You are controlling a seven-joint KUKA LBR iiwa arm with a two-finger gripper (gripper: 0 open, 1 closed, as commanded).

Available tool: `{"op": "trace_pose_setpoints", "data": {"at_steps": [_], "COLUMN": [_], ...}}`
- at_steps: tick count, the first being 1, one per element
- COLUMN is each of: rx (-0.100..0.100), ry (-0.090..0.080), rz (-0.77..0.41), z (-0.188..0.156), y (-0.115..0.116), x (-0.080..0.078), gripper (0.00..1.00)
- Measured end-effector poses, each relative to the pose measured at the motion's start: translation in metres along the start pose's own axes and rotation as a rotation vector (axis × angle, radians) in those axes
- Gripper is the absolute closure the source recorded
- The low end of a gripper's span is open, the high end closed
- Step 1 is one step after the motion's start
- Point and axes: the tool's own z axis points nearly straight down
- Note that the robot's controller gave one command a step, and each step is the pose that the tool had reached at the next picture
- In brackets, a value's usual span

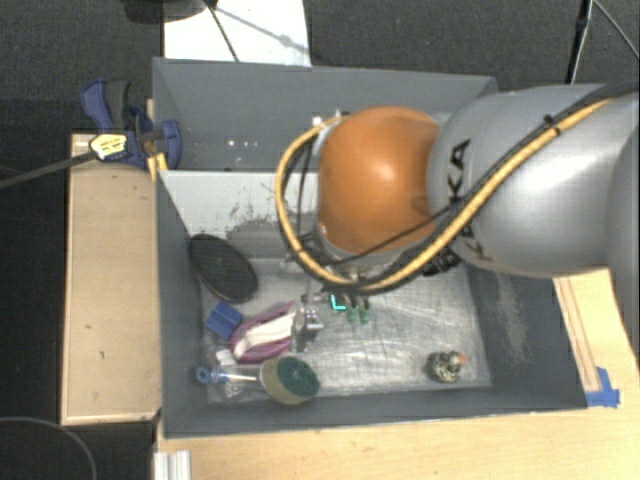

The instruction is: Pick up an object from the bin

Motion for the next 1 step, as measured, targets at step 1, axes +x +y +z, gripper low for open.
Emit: {"op": "trace_pose_setpoints", "data": {"at_steps": [1], "rx": [0.001], "ry": [-0.003], "rz": [-0.102], "z": [0.1371], "y": [0.0135], "x": [-0.036], "gripper": [0.0]}}
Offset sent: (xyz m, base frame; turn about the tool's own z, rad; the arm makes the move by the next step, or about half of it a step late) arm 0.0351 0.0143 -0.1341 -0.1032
